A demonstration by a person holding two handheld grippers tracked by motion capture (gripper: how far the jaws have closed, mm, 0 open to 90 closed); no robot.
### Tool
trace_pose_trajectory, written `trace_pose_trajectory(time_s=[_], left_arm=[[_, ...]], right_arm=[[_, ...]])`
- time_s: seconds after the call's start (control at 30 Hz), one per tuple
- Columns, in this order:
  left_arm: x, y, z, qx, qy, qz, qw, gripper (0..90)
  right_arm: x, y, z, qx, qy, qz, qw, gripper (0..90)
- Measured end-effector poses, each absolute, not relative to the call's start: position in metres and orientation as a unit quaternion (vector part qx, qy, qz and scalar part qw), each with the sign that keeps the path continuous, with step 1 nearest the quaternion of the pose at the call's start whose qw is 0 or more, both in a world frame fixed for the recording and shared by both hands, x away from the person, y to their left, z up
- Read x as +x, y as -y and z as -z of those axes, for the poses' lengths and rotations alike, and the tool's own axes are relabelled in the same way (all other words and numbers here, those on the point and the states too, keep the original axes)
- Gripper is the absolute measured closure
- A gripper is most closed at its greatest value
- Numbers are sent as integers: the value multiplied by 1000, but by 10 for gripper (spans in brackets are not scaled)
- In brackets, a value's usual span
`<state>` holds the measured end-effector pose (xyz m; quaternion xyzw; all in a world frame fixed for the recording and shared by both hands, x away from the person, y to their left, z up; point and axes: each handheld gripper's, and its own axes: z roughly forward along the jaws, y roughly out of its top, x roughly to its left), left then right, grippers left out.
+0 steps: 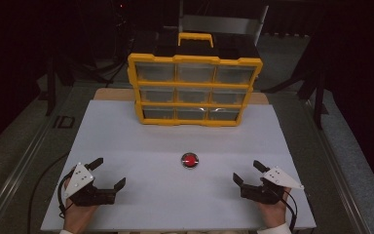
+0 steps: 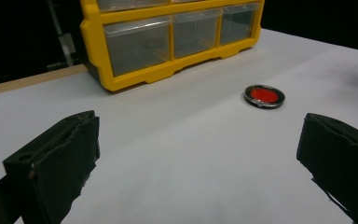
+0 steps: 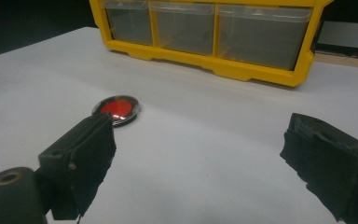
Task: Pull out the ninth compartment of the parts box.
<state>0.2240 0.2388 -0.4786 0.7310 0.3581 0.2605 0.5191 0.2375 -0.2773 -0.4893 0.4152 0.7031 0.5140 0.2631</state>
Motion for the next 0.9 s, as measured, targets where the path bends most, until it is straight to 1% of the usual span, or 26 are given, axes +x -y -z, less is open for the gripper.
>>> trace_pose_trajectory(time_s=[0.3, 0.73, 0.9], left_arm=[[224, -239, 478, 730, -361, -259, 519, 0], [223, -238, 475, 726, -368, -278, 510, 0], [223, -237, 475, 723, -372, -274, 513, 0]], right_arm=[[236, 276, 488, 414, -703, -510, 271, 88], [236, 268, 482, 405, -714, -499, 276, 90], [237, 264, 478, 400, -720, -493, 280, 89]])
